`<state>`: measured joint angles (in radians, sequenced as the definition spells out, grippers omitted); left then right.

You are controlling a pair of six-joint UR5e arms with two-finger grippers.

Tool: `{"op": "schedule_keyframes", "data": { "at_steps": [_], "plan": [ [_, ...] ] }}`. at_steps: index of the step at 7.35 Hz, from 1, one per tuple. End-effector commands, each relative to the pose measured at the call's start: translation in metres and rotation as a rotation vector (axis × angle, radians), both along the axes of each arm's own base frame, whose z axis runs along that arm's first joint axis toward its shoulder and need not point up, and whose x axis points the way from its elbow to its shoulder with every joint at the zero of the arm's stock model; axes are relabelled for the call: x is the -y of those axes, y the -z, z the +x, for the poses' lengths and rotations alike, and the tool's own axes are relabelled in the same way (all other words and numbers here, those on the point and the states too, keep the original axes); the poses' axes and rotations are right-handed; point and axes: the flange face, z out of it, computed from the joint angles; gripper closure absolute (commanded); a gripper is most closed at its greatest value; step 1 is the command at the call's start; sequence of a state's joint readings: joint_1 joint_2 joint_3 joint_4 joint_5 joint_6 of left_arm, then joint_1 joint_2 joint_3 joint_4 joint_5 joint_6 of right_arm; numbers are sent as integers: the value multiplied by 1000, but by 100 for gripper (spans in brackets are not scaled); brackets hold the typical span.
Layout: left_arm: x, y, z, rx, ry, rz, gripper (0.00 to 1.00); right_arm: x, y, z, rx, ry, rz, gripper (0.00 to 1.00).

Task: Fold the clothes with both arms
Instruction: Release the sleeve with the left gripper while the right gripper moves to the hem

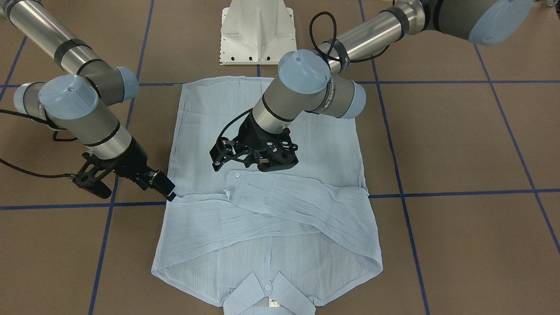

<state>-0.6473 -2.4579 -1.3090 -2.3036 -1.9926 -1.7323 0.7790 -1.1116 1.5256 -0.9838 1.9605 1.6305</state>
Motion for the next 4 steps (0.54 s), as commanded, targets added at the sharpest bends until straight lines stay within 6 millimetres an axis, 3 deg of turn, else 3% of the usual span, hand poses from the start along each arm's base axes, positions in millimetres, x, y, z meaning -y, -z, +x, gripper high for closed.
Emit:
{"op": "schedule_keyframes", "data": {
  "at_steps": [1, 2, 3, 4],
  "plan": [
    [-59, -50, -78, -62, -7, 60, 12, -81, 8, -37, -11, 28, 29, 0],
    [-69, -58, -93, -66, -1, 65, 1, -108, 15, -43, -25, 42, -9, 1],
    [-68, -57, -98, -66, 18, 52, 1, -144, 22, -51, -75, 81, -40, 2],
    [-68, -79, -99, -30, 24, 35, 0, -190, 33, -51, -106, 103, -60, 2]
  ]
}}
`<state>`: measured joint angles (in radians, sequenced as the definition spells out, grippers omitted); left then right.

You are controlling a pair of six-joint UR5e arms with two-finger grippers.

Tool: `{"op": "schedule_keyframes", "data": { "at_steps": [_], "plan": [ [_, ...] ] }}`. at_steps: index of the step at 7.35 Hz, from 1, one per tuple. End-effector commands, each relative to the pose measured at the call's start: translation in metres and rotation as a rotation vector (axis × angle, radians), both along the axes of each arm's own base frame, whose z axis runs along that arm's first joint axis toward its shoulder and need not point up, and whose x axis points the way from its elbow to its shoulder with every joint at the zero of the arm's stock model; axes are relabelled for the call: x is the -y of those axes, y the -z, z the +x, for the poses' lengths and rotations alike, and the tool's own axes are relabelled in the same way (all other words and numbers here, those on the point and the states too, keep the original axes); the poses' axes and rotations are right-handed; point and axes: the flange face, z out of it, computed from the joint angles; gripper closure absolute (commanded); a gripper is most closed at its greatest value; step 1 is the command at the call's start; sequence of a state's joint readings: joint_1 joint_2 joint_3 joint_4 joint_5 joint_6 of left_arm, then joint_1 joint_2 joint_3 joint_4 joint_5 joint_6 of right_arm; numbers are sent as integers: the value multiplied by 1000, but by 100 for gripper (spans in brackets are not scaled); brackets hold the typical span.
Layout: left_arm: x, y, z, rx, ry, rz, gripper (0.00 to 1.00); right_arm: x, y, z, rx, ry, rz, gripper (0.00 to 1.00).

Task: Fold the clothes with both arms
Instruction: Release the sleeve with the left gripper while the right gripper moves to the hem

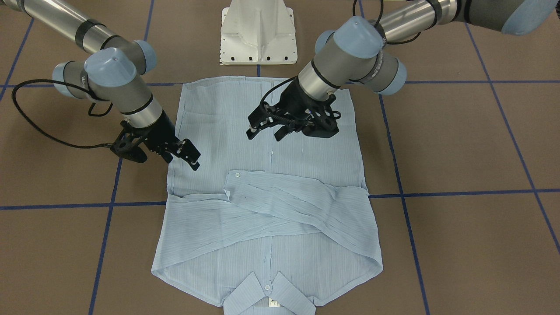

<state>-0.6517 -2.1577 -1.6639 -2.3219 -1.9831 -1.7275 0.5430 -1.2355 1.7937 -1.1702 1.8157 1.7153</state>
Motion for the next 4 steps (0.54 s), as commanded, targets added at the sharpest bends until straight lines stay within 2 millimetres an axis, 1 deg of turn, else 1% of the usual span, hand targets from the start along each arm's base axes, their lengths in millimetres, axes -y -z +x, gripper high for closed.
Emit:
{"op": "schedule_keyframes", "data": {
  "at_steps": [1, 2, 3, 4],
  "plan": [
    [-4, -20, -9, 27, 11, -11, 0, -88, 16, -7, -76, 20, -81, 6],
    [-3, -24, -9, 33, 15, -14, 0, -120, 22, -24, -72, -8, -102, 15],
    [-3, -27, -9, 36, 18, -26, 1, -141, 24, -32, -74, -21, -102, 17],
    [-3, -35, -10, 46, 20, -35, 1, -154, 13, -35, -153, -5, -120, 17]
  ]
}}
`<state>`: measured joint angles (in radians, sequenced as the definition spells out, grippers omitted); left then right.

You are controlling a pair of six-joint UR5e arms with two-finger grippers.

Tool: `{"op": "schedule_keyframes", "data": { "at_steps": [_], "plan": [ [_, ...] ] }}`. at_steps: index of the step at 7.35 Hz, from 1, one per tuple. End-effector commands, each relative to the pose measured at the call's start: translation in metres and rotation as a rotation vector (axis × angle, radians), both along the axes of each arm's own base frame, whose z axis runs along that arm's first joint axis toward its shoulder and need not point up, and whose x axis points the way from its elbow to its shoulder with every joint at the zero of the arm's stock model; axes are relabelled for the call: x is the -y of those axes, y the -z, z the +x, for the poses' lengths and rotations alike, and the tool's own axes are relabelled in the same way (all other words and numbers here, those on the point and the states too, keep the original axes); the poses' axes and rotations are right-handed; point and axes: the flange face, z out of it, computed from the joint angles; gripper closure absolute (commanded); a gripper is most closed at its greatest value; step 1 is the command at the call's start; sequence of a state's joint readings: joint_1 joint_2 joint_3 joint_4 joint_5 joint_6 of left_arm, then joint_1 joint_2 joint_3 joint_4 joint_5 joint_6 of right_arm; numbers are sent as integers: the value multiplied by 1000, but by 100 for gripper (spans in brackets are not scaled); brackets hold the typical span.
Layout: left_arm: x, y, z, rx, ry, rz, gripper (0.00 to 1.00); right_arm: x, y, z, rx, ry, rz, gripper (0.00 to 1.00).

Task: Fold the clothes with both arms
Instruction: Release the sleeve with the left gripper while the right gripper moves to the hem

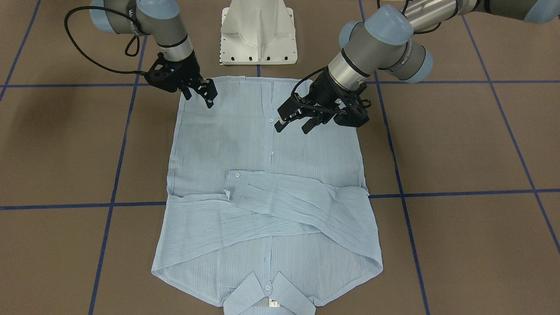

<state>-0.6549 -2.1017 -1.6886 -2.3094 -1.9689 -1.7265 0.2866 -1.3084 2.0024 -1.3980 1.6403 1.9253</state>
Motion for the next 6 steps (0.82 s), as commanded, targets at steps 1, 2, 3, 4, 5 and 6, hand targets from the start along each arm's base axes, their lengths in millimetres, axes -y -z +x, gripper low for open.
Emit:
{"op": "schedule_keyframes", "data": {
  "at_steps": [1, 2, 3, 4, 5, 6],
  "plan": [
    [1, -16, -2, 22, 27, -15, 1, -32, -10, -8, -109, -2, -50, 17],
    [1, -17, -1, 22, 29, -14, 1, -37, -16, -8, -125, -1, -49, 19],
    [1, -16, -2, 21, 33, -14, 1, -46, -24, -10, -136, -15, -66, 21],
    [0, -16, -3, 21, 33, -14, 1, -46, -25, -10, -135, -30, -80, 23],
    [1, -17, -3, 22, 33, -13, 1, -47, -30, -10, -146, -28, -83, 24],
    [0, -16, -2, 22, 30, -13, 1, -48, -35, -8, -155, -28, -85, 26]
  ]
}}
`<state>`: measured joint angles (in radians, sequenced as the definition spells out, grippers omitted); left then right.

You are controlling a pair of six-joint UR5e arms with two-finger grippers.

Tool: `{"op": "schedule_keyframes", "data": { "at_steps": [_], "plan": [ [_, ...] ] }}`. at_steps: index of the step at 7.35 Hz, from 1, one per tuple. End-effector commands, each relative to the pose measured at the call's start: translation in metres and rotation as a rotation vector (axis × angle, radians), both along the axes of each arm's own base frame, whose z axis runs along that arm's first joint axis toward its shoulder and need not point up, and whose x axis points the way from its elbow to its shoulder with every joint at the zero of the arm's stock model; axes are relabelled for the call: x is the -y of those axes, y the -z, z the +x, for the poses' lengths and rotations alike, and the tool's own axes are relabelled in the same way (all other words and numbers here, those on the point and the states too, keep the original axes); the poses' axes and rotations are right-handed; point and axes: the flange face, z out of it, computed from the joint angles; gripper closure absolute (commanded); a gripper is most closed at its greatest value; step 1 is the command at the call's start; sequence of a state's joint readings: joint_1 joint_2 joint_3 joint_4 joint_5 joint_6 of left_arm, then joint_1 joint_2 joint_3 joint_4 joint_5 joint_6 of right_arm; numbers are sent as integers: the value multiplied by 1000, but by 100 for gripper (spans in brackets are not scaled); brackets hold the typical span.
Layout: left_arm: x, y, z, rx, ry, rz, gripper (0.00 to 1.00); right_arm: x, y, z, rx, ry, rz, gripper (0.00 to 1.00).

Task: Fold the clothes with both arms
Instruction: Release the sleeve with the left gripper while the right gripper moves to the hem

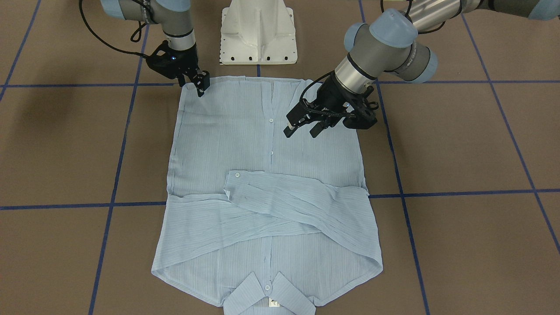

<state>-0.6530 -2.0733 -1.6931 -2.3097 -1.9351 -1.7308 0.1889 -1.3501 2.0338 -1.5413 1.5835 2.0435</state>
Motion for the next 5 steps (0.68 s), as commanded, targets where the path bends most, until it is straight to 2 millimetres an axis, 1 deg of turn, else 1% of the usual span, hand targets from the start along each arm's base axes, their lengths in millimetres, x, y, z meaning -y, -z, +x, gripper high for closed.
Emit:
{"op": "schedule_keyframes", "data": {
  "at_steps": [1, 2, 4, 5],
  "plan": [
    [0, 0, 1, 0, -2, 0, 1, -1, -7, 2, -13, -2, -6, 30],
    [-1, -1, 2, 1, -3, -1, 1, -3, -12, 4, -22, 0, -7, 33],
    [-1, 0, 3, 1, -5, -1, 1, -6, -12, 3, -20, 7, -7, 37],
    [-1, -2, 4, 4, -5, -2, 1, -6, -12, 3, -22, 7, -8, 37]
  ]
}}
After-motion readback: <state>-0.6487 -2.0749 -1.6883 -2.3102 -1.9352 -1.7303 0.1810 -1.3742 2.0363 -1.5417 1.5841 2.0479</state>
